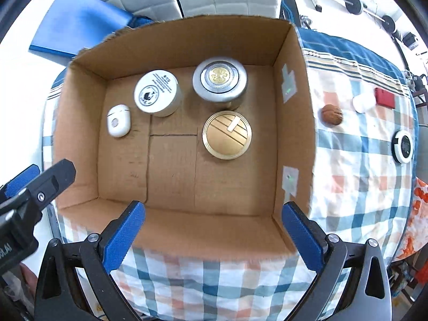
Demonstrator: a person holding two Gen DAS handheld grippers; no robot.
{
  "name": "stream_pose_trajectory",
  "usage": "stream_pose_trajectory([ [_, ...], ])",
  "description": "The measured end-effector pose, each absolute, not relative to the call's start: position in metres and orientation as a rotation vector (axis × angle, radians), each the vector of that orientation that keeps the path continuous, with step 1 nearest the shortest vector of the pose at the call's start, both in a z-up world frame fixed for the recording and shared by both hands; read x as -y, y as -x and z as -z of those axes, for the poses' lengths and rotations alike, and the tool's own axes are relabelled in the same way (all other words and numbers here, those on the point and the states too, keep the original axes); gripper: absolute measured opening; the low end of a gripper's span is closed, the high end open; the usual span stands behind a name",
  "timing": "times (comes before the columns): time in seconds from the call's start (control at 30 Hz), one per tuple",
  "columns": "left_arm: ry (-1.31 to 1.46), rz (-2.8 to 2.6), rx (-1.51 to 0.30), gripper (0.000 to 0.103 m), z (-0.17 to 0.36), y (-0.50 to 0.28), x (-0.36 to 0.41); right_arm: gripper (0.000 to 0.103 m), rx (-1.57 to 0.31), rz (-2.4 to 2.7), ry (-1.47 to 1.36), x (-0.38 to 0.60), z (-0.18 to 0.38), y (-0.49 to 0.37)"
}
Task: Organize rigid objects
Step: 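Open both tools to release the gold tin and earbud case, then move the left tool to the walnut and close on it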
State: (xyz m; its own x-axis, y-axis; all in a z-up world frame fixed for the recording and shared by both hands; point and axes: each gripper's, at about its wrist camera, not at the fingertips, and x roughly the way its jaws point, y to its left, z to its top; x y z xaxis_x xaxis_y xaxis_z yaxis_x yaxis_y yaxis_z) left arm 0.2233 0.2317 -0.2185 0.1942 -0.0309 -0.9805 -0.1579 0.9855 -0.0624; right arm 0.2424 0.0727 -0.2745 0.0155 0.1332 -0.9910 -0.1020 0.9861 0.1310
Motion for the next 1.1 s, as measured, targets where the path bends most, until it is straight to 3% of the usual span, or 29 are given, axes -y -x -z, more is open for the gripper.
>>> stream_pose_trajectory([
  [0.23,0.127,-0.088,-1.303,0.103,0.188,-0.194,-0.222,0.103,-1.467,-0.208,-0.046,-0.051,0.234,-0.214],
  [0.67,0.114,-0.063,-1.264,0.103,0.157,-0.19,-0.182,0.103,-1.421,-0.241,-0.109,-0.013,0.208,-0.205],
  [1.1,-0.032,0.148,-1.272,0.103,0.162,-0.264,-0.014,0.103,-1.404,0.021,-0.252,0.177,0.208,-0.244],
])
